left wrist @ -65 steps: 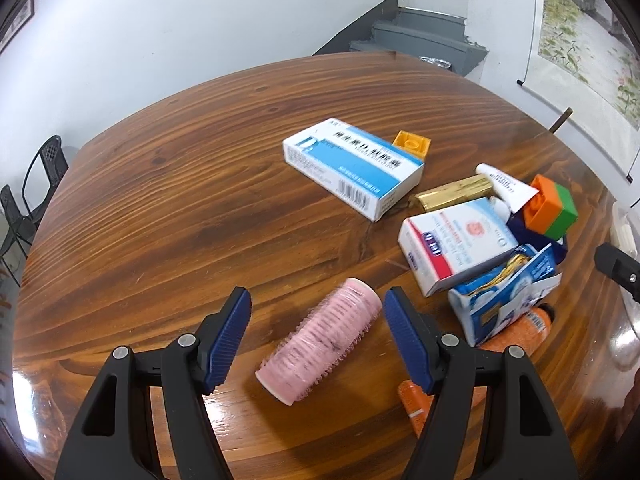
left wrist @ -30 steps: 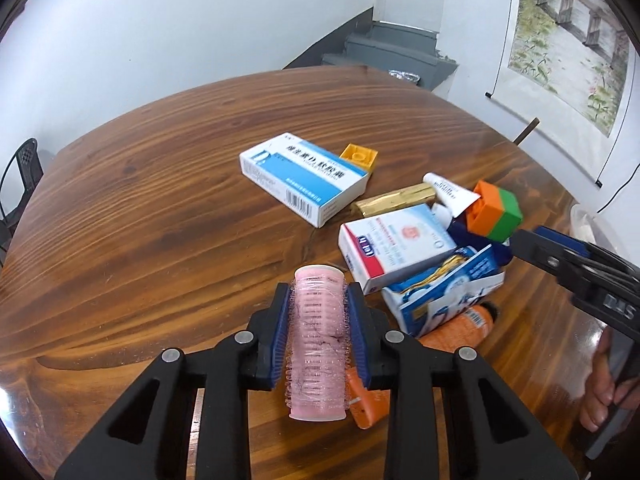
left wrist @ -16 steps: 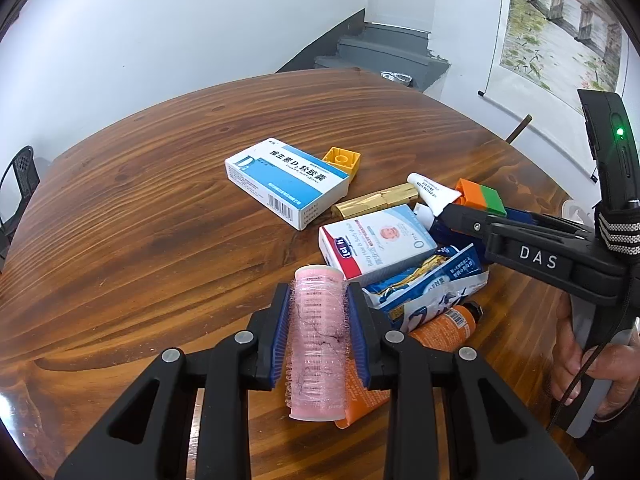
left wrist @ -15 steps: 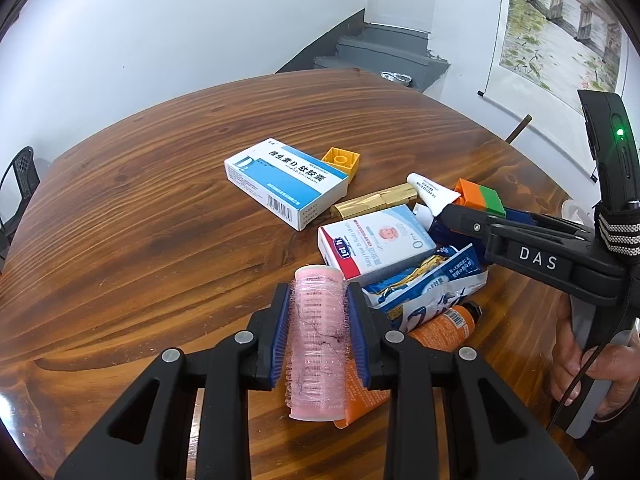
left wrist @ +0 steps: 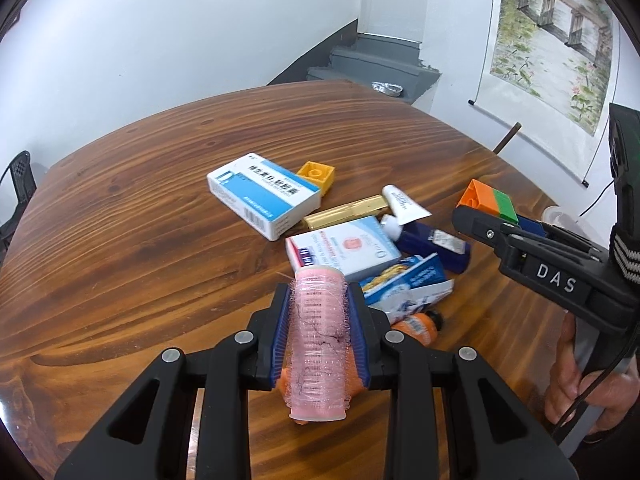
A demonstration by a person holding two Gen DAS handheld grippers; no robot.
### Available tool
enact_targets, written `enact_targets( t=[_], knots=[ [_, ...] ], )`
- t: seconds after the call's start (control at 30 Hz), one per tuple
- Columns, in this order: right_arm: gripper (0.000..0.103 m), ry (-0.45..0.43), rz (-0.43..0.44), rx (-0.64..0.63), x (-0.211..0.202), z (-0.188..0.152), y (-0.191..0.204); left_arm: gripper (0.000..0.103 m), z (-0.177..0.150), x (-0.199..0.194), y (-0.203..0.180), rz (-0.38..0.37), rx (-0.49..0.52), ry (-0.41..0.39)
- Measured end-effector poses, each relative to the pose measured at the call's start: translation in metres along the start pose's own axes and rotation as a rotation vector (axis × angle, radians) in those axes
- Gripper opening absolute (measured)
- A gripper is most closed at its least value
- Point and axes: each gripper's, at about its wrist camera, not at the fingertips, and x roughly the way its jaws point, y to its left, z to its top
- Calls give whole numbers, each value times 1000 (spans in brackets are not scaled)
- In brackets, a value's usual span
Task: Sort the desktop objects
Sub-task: 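Carry the pink roller and orange-green block over the clear bowl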
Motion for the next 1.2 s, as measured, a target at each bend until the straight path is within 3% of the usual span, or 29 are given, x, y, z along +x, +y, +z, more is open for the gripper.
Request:
enact_targets(
  t=[0.47, 1.2],
  knots=[
    [56, -100, -68, 52, -42, -19, -24, 30, -2, -14, -49, -23, 44, -29],
    [56, -193, -144, 209, -114, -61, -98, 30, -22, -25, -129, -81, 102, -42]
  ],
)
